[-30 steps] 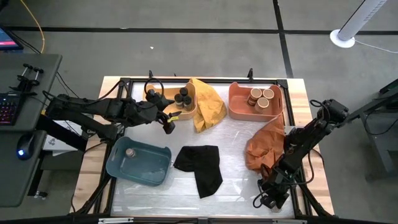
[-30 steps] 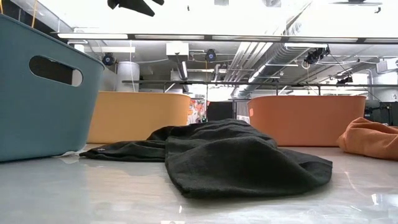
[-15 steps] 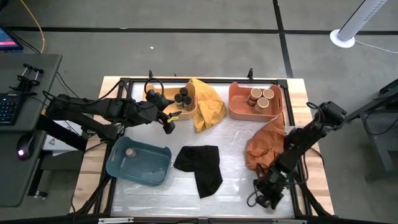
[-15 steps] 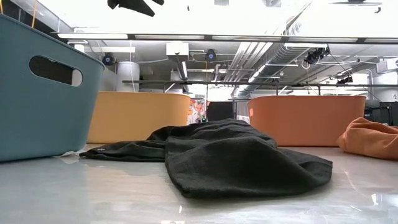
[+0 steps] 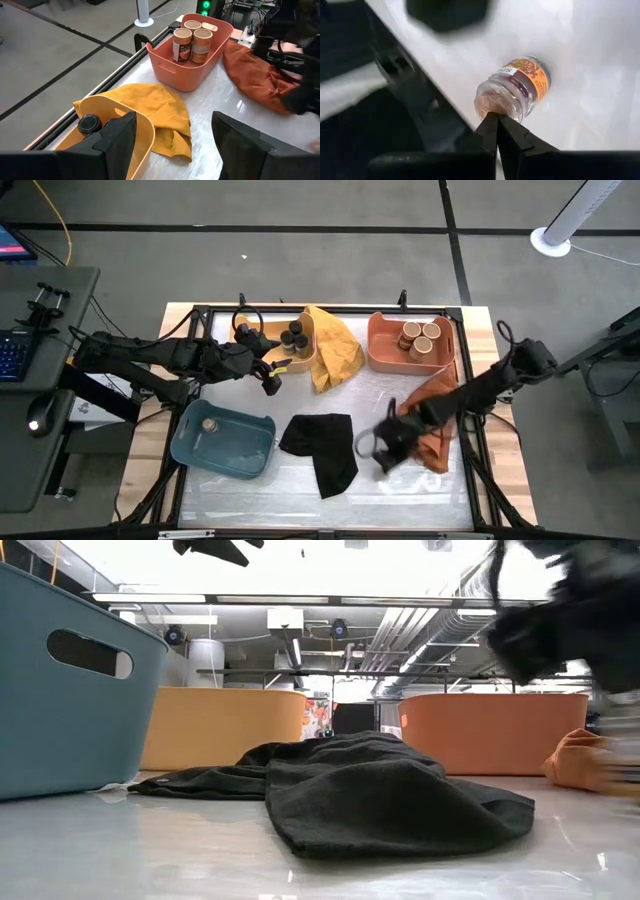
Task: Sort spices by type
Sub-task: Put the brown spice bottle into the blue bin
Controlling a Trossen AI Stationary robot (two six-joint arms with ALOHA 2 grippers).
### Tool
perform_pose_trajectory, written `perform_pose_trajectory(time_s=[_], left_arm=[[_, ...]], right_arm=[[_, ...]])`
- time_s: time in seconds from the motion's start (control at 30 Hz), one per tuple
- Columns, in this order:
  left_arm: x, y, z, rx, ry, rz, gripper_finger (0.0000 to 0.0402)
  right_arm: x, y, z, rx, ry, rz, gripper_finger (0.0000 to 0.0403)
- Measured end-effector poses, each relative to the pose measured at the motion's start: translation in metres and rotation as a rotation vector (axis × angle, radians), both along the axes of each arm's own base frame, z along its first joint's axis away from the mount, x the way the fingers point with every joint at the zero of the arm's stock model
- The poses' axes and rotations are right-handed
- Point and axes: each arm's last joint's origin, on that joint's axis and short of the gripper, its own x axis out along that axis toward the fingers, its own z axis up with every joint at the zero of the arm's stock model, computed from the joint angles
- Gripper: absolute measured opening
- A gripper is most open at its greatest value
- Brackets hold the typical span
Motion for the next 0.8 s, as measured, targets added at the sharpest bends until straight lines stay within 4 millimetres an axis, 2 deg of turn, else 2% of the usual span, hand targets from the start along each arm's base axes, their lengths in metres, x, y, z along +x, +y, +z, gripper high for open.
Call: perform_pose_trajectory(time_s=[0.3, 0.5, 0.67, 0.8], left_arm=[[0.0, 0.0, 0.0, -0.006, -0.004, 0.004, 0.0243], [0.0, 0.0, 0.0, -0.047, -0.032, 0.031, 0.0243], [0.0, 0.0, 0.0, -0.057, -0.039, 0.037, 0.0243], [0.0, 0.0, 0.0, -0.057, -0.04, 0.038, 0.0243]], right_arm=[[0.028, -0.088, 0.002, -0.161, -0.207, -0.194, 0.0], [0.029, -0.136, 0.003, -0.269, -0.266, -0.296, 0.0], [0.028, -0.161, 0.005, -0.329, -0.319, -0.366, 0.0], [0.03, -0.166, 0.007, -0.361, -0.347, -0.402, 0.0]])
